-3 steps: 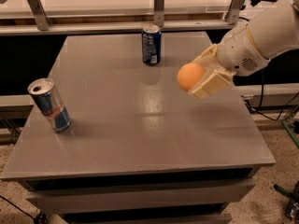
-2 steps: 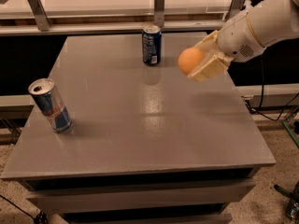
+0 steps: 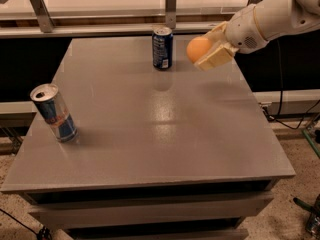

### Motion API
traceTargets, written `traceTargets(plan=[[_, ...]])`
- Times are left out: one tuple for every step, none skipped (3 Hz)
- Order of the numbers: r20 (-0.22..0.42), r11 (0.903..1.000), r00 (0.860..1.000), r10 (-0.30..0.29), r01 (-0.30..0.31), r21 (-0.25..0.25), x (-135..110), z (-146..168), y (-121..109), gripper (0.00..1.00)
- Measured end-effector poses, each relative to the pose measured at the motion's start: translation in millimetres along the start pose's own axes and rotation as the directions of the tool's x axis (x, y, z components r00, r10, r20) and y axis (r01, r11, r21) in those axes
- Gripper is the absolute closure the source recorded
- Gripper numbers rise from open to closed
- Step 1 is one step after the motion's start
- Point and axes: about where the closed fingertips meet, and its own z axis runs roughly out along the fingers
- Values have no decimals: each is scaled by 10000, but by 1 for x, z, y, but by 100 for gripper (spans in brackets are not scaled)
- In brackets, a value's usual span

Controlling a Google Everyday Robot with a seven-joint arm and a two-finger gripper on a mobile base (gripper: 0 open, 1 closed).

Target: Move orange near pepsi can

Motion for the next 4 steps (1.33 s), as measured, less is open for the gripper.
traceTargets(plan=[[323,9997,9992,219,-223,98,6,26,-22,100],[331,9988,9983,488,-488,-5,14,50,-30,83],[194,9982,9982,569,-565,-216,19,72,-29,60],[9,9965,9976,697,-695,-462,27,91,-27,36]])
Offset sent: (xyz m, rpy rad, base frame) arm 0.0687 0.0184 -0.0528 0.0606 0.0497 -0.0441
